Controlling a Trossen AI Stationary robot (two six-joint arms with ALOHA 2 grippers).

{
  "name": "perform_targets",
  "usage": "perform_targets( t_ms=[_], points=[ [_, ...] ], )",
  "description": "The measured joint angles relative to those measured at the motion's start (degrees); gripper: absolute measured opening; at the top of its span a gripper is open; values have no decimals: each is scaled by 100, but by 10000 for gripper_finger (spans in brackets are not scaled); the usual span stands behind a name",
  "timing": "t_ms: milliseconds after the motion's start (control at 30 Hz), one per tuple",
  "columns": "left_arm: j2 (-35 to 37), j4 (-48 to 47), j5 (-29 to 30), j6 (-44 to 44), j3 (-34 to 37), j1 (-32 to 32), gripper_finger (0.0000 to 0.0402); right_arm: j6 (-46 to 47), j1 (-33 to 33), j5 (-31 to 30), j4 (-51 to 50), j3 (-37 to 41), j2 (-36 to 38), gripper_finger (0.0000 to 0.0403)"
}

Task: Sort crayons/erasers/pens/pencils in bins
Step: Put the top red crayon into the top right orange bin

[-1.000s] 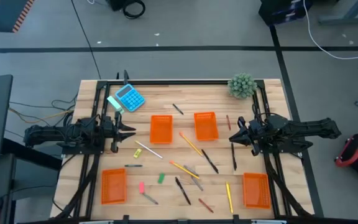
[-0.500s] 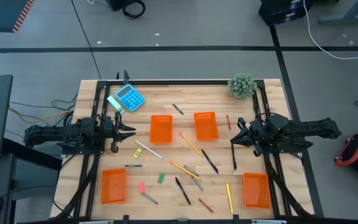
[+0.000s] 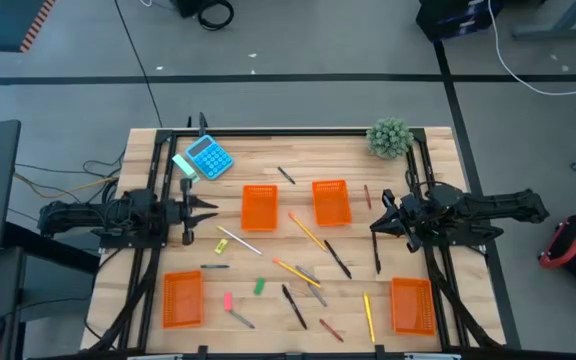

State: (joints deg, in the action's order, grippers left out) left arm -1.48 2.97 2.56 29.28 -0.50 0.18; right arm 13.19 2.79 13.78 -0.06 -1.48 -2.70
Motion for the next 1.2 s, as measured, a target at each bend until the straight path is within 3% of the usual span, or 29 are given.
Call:
perform_targets(
  t_ms=[167,367,633,700,833,1000,1200],
  points=[
    [-2,149,52,-233,0,1,85,-94,-2,-130,8,0,0,39],
    [2,1223,62,-778,1,-2,90,-191,-2,-400,578,0,0,39],
    [-2,1631,78,-2861,0,-3,91,-475,-2,-607,1133,0,2,39],
    [-10,1996,263,-2802,1,0,88,-569,-2,-795,1124,0,0,39],
    [-35,2513,1337,-2793,-109,5,86,-105,-2,-1280,1136,0,0,39],
    [-866,1806,2228,-2264,-1144,4,97,60,-2,-1861,1103,0,0,39],
    [-2600,649,2703,-1510,-2893,70,115,51,-15,-3582,860,-136,-10,39]
  ],
)
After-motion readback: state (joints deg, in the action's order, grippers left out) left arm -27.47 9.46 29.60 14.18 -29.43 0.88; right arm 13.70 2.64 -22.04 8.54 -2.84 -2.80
